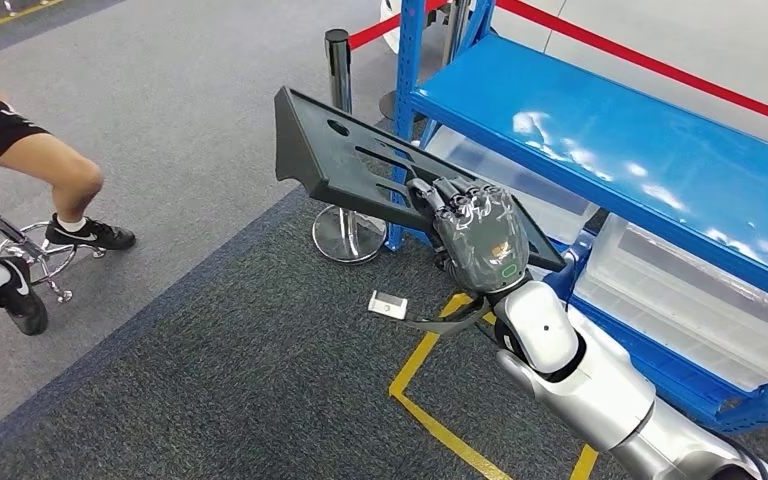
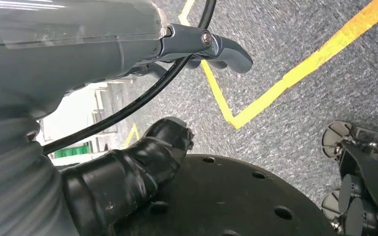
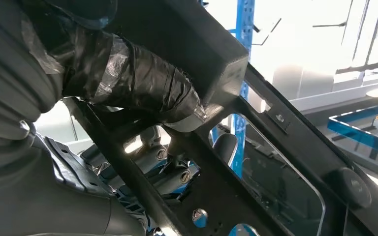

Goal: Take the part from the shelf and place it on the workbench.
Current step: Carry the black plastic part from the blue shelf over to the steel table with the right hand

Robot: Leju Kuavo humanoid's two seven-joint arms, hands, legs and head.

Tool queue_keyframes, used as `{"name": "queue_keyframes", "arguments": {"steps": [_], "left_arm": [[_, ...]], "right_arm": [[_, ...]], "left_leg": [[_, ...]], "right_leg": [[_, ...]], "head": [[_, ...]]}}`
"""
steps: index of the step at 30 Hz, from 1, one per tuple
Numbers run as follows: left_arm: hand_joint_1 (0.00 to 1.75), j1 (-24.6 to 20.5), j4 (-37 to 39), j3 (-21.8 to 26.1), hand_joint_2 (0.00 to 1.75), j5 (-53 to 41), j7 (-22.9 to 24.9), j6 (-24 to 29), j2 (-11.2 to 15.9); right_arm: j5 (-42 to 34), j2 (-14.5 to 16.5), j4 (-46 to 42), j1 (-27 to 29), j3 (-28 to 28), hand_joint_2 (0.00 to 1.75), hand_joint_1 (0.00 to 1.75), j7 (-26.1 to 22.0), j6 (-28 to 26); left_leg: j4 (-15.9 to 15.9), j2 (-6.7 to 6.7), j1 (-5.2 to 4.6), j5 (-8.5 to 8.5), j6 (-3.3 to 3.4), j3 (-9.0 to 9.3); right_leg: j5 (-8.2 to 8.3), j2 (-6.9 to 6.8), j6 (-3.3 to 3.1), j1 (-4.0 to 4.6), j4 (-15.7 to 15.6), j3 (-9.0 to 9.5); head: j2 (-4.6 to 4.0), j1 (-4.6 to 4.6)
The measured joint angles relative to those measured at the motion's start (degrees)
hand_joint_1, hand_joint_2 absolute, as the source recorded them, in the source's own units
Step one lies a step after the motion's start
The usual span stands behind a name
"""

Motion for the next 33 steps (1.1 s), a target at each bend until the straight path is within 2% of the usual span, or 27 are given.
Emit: {"name": "queue_keyframes", "arguments": {"steps": [1, 3, 4, 5, 6, 7, 8, 10, 12, 14, 15, 16, 17, 18, 19, 20, 21, 22, 23, 24, 26, 27, 28, 29, 30, 31, 33], "left_arm": [[0.0, 0.0, 0.0, -0.2, 1.75, -0.3, 0.0, -0.4, 0.0], [0.0, -0.1, 0.0, -0.7, 1.75, -1.3, 0.2, -0.9, 0.0], [0.0, -0.2, 0.0, -1.0, 1.75, -1.9, 0.3, -1.0, 0.0], [0.0, -0.1, 0.0, -1.4, 1.75, -2.4, 0.3, -1.1, 0.0], [0.0, -0.1, 0.0, -1.7, 1.75, -2.6, 0.2, -1.2, 0.0], [0.0, 0.0, 0.0, -2.0, 1.75, -2.8, 0.1, -1.2, 0.0], [0.0, 0.0, 0.0, -2.2, 1.75, -2.8, -0.1, -1.3, 0.0], [0.0, 0.0, 0.0, -2.4, 1.75, -2.8, -0.4, -1.5, 0.0], [0.0, 0.0, 0.0, -2.6, 1.75, -2.8, -0.6, -1.6, 0.1], [0.0, 0.2, 0.0, -2.8, 1.75, -2.8, -0.8, -1.7, 0.2], [0.0, 0.2, 0.0, -2.8, 1.75, -2.8, -0.8, -1.7, 0.2], [0.0, 0.2, 0.0, -2.9, 1.75, -2.8, -0.8, -1.7, 0.3], [0.0, 0.2, 0.0, -3.0, 1.75, -2.7, -0.8, -1.7, 0.3], [0.0, 0.1, 0.0, -3.1, 1.75, -2.7, -0.7, -1.8, 0.4], [0.0, 0.1, 0.0, -3.1, 1.75, -2.6, -0.7, -1.8, 0.4], [0.0, 0.1, 0.0, -3.1, 1.75, -2.5, -0.6, -1.9, 0.5], [0.0, 0.1, 0.0, -3.1, 1.75, -2.3, -0.5, -1.9, 0.5], [0.0, 0.1, 0.0, -3.1, 1.75, -2.2, -0.4, -2.0, 0.6], [0.0, 0.1, 0.0, -3.1, 1.75, -2.2, -0.4, -2.0, 0.6], [0.0, 0.0, 0.0, -3.1, 1.75, -2.1, -0.4, -2.0, 0.6], [0.0, -0.1, 0.0, -3.1, 1.75, -2.0, -0.3, -2.0, 0.7], [0.0, -0.1, 0.0, -3.1, 1.75, -1.9, -0.3, -2.0, 0.7], [0.0, 0.0, 0.0, -3.1, 1.75, -1.7, -0.2, -2.0, 0.8], [0.0, 0.0, 0.0, -3.1, 1.75, -1.4, -0.2, -2.0, 0.8], [0.0, 0.0, 0.0, -3.0, 1.75, -1.1, -0.2, -1.9, 0.8], [0.0, -0.1, 0.0, -3.0, 1.75, -0.8, -0.1, -1.8, 0.8], [0.0, -0.3, 0.0, -2.9, 1.75, -0.3, -0.1, -1.7, 0.8]], "right_arm": [[0.1, -0.4, -0.1, 0.4, 0.0, 1.75, 1.75, 0.3, -0.2], [0.3, -1.9, -0.7, 1.6, 0.0, 1.75, 1.75, 0.8, -0.7], [0.3, -3.0, -1.1, 2.4, -0.1, 1.75, 1.75, 0.9, -1.0], [0.2, -4.4, -1.6, 3.3, -0.3, 1.75, 1.75, 0.9, -1.3], [0.0, -5.6, -2.2, 4.3, -0.7, 1.75, 1.75, 0.8, -1.5], [-0.1, -6.8, -2.8, 5.3, -1.2, 1.75, 1.75, 0.7, -1.8], [-0.3, -7.8, -3.3, 6.1, -1.9, 1.75, 1.75, 0.5, -2.1], [-0.5, -9.4, -4.4, 7.3, -3.3, 1.75, 1.75, 0.2, -2.6], [-0.6, -10.6, -5.3, 8.3, -4.6, 1.75, 1.75, -0.1, -2.9], [-0.6, -11.2, -5.8, 8.8, -5.3, 1.75, 1.75, -0.2, -3.1], [-0.6, -11.3, -6.0, 9.0, -5.4, 1.75, 1.75, -0.2, -3.1], [-0.6, -11.3, -6.1, 9.1, -5.6, 1.75, 1.75, -0.3, -3.2], [-0.6, -11.4, -6.3, 9.3, -5.7, 1.75, 1.75, -0.4, -3.2], [-0.5, -11.5, -6.4, 9.4, -5.9, 1.75, 1.75, -0.6, -3.2], [-0.5, -11.5, -6.5, 9.5, -6.0, 1.75, 1.75, -0.9, -3.2], [-0.5, -11.6, -6.6, 9.5, -6.2, 1.75, 1.75, -1.2, -3.2], [-0.6, -11.6, -6.6, 9.5, -6.2, 1.75, 1.75, -1.5, -3.1], [-0.7, -11.6, -6.6, 9.5, -6.3, 1.75, 1.75, -1.8, -3.0], [-0.8, -11.6, -6.6, 9.4, -6.4, 1.75, 1.75, -2.1, -3.0], [-1.1, -11.6, -6.6, 9.4, -6.5, 1.75, 1.75, -2.3, -3.0], [-1.4, -11.6, -6.6, 9.2, -6.8, 1.75, 1.75, -2.7, -3.0], [-1.5, -11.6, -6.6, 9.1, -6.9, 1.75, 1.75, -2.9, -3.0], [-1.5, -11.5, -6.6, 8.9, -7.0, 1.75, 1.75, -3.1, -2.9], [-1.5, -11.3, -6.6, 8.7, -7.0, 1.75, 1.75, -3.2, -2.8], [-1.5, -11.0, -6.6, 8.5, -6.9, 1.75, 1.75, -3.3, -2.7], [-1.4, -10.6, -6.5, 8.3, -6.8, 1.75, 1.75, -3.4, -2.4], [-1.1, -9.7, -6.3, 7.9, -6.5, 1.75, 1.75, -3.5, -1.7]], "left_leg": [[-0.3, -0.46, 0.11, 0.66, 0.7, -0.43], [-0.6, -1.53, 0.13, 1.93, 1.58, -1.59], [-0.5, -2.27, 0.04, 2.51, 1.77, -2.29], [-0.4, -3.11, -0.06, 3.04, 1.84, -3.0], [-0.2, -4.01, -0.14, 3.55, 1.82, -3.75], [0.0, -4.88, -0.18, 4.01, 1.74, -4.49], [0.3, -5.68, -0.19, 4.42, 1.62, -5.2], [0.8, -7.02, -0.2, 5.26, 1.23, -6.39], [0.8, -8.15, -0.22, 6.26, 0.63, -7.03], [0.5, -9.27, -0.27, 7.26, -0.05, -7.48], [0.8, -8.86, -0.38, 6.85, -0.33, -7.94], [1.9, -7.73, -0.45, 5.41, -0.63, -8.58], [4.2, -6.05, -0.41, 2.9, -0.89, -9.42], [7.5, -4.23, -0.36, -0.25, -1.19, -10.35], [11.3, -3.12, -0.14, -2.9, -1.48, -11.17], [14.7, -2.56, 0.04, -4.39, -1.74, -11.62], [16.9, -2.31, 0.19, -4.46, -1.91, -11.4], [17.2, -2.14, 0.28, -3.4, -1.97, -10.32], [15.7, -1.77, 0.32, -1.91, -1.91, -8.21], [12.3, -0.83, 0.26, -1.09, -1.71, -5.15], [4.1, 1.55, -0.36, -1.99, -0.95, 0.95], [1.3, 2.21, -0.75, -2.7, -0.48, 2.56], [-0.1, 2.14, -1.15, -2.91, 0.01, 3.02], [-0.6, 1.43, -1.27, -2.26, 0.61, 2.69], [-1.2, 0.77, -1.27, -1.43, 1.09, 2.36], [-1.6, 0.21, -1.17, -0.57, 1.62, 1.95], [-2.1, -0.87, -0.86, 1.27, 2.35, 0.64]], "right_leg": [[-1.66, 1.82, 0.25, -0.18, 1.4, -0.53], [-6.94, 6.1, 0.5, -0.33, 7.4, -2.36], [-9.2, 7.15, 0.51, -0.28, 11.1, -3.29], [-10.38, 7.59, 0.48, -0.17, 13.9, -3.72], [-10.34, 7.77, 0.37, -0.08, 14.9, -3.29], [-9.32, 7.91, 0.2, -0.02, 13.7, -1.86], [-7.79, 8.31, 0.0, 0.02, 10.5, 0.52], [-6.25, 10.56, -0.37, -0.02, 2.8, 5.37], [-6.08, 12.04, -0.49, 0.06, -0.7, 7.21], [-5.18, 10.91, -0.78, 0.0, -0.9, 6.78], [-4.69, 10.1, -1.15, -0.1, -1.1, 6.39], [-4.08, 9.23, -1.63, -0.22, -1.2, 5.87], [-3.47, 8.33, -2.06, -0.29, -1.3, 5.24], [-2.93, 7.48, -2.33, -0.05, -1.3, 4.56], [-2.43, 6.59, -2.47, 0.11, -1.2, 3.84], [-1.95, 5.66, -2.48, 0.28, -1.1, 3.04], [-1.48, 4.73, -2.47, 0.41, -0.9, 2.22], [-1.02, 3.82, -2.44, 0.52, -0.7, 1.4], [-0.55, 2.95, -2.39, 0.65, -0.5, 0.58], [-0.11, 2.17, -2.3, 0.77, -0.3, -0.07], [0.7, 0.75, -1.87, 0.93, -0.2, -0.79], [1.13, 0.02, -1.58, 0.84, -0.3, -0.8], [1.57, -0.71, -1.26, 0.7, -0.4, -0.76], [2.04, -1.42, -0.94, 0.57, -0.6, -0.72], [1.97, -1.1, -0.6, 0.36, -0.6, -0.87], [0.94, 0.29, -0.32, 0.2, 0.0, -1.24], [-4.0, 4.72, 0.07, -0.12, 4.1, -2.6]], "head": [[0.0, 0.01], [0.0, 0.02], [0.0, 0.02], [0.0, 0.02], [0.0, 0.02], [0.0, 0.02], [0.0, 0.02], [0.0, -0.01], [0.0, -0.02], [0.0, -0.01], [0.0, -0.05], [0.0, -0.18], [0.0, -0.3], [0.0, -0.43], [0.0, -0.52], [0.0, -0.52], [0.0, -0.53], [0.0, -0.53], [0.0, -0.54], [0.0, -0.54], [0.0, -0.52], [0.0, -0.54], [0.0, -0.59], [0.0, -0.62], [0.0, -0.68], [0.0, -0.71], [0.0, -0.63]]}}
